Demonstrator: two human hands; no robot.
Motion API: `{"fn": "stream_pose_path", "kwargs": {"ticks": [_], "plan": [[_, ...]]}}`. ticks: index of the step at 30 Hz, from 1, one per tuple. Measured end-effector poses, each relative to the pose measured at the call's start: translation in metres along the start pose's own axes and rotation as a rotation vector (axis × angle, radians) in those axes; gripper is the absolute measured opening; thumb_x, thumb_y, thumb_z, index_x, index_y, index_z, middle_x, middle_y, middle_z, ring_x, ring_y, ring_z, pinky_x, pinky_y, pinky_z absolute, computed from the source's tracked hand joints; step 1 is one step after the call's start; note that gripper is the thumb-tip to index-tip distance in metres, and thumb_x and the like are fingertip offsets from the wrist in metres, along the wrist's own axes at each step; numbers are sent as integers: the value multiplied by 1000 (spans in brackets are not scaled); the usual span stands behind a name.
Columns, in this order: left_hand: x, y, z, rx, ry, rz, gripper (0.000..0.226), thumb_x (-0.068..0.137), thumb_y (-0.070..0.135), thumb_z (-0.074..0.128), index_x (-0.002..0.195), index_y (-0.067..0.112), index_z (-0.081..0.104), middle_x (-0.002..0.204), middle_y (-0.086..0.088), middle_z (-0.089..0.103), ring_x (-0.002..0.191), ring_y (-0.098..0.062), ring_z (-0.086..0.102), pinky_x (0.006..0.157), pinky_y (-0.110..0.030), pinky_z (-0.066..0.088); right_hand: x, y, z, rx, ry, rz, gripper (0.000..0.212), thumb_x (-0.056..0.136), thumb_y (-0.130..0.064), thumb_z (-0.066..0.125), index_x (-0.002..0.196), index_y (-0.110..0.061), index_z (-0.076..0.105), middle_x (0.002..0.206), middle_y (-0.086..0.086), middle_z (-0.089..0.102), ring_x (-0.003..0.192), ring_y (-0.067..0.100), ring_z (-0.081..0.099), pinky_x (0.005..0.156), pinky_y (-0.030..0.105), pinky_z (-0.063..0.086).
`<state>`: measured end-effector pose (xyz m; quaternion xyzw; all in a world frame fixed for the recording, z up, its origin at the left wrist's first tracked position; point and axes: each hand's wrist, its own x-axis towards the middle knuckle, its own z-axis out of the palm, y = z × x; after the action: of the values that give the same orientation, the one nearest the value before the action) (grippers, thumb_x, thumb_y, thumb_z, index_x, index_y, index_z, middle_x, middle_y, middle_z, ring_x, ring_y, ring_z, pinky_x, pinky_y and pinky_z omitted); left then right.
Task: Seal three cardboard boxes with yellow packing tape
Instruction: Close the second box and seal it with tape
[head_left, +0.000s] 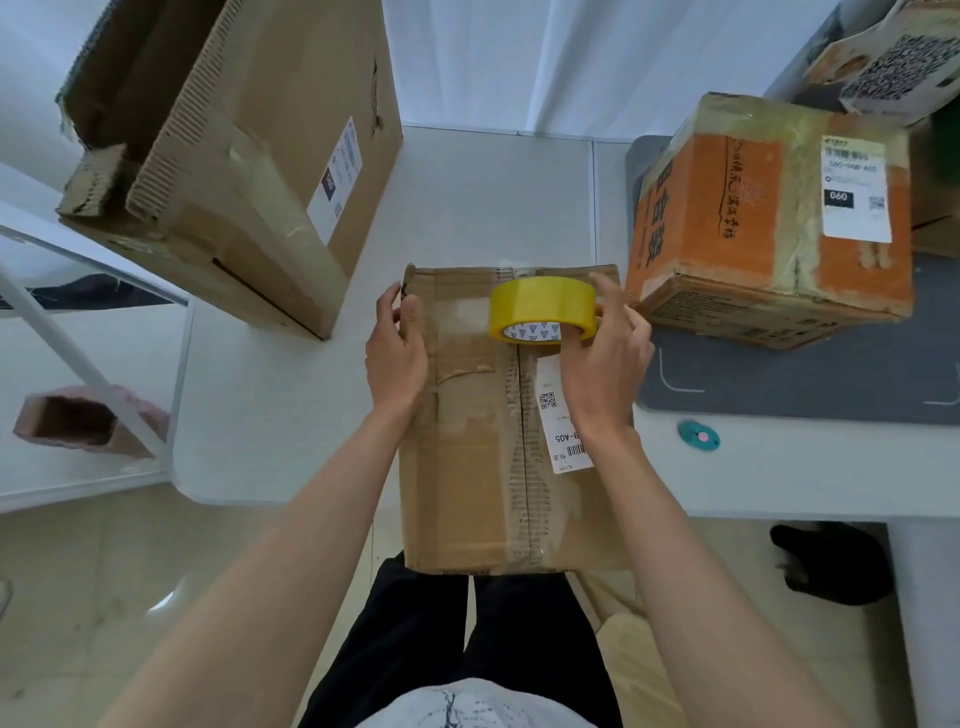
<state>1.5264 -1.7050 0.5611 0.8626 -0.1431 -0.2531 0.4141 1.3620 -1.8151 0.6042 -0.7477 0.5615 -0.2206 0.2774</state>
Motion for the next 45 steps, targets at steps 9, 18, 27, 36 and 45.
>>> {"fn": "stream_pose_path", "kwargs": {"ticks": [9,18,27,36,45], "plan": [[14,-14,-3,51,-94,2,69,94,70,48,142,21,49,131,-1,65,123,-25,59,108,-50,44,10,1,7,-164,-34,-13,34,83,-27,71,115,-22,61,127,6,50,125,33,41,103,51,34],[12,-7,-2,128,-70,47,61,102,57,45,138,9,51,104,-2,69,108,-29,63,98,-47,47,20,-15,3,-11,-39,-183,41,83,8,57,118,-13,57,111,7,62,109,27,57,97,49,45],[8,-8,-3,142,-76,85,62,101,61,42,151,25,37,123,-3,68,114,-27,63,100,-48,49,44,9,-21,92,217,-170,32,84,8,56,111,-10,61,111,9,56,103,23,53,83,29,46],[2,11,20,753,-54,532,61,109,17,29,162,8,2,171,-8,-6,157,-21,-9,126,-38,-9,56,18,-15,299,65,2,16,91,-6,56,106,-12,58,101,5,60,94,21,57,82,48,51],[-15,7,29,820,-236,580,89,99,70,18,161,13,-11,169,-8,-19,155,-22,-18,128,-42,-4,47,28,-24,264,58,-201,27,89,10,48,112,-1,54,104,13,56,95,20,53,80,31,44]]}}
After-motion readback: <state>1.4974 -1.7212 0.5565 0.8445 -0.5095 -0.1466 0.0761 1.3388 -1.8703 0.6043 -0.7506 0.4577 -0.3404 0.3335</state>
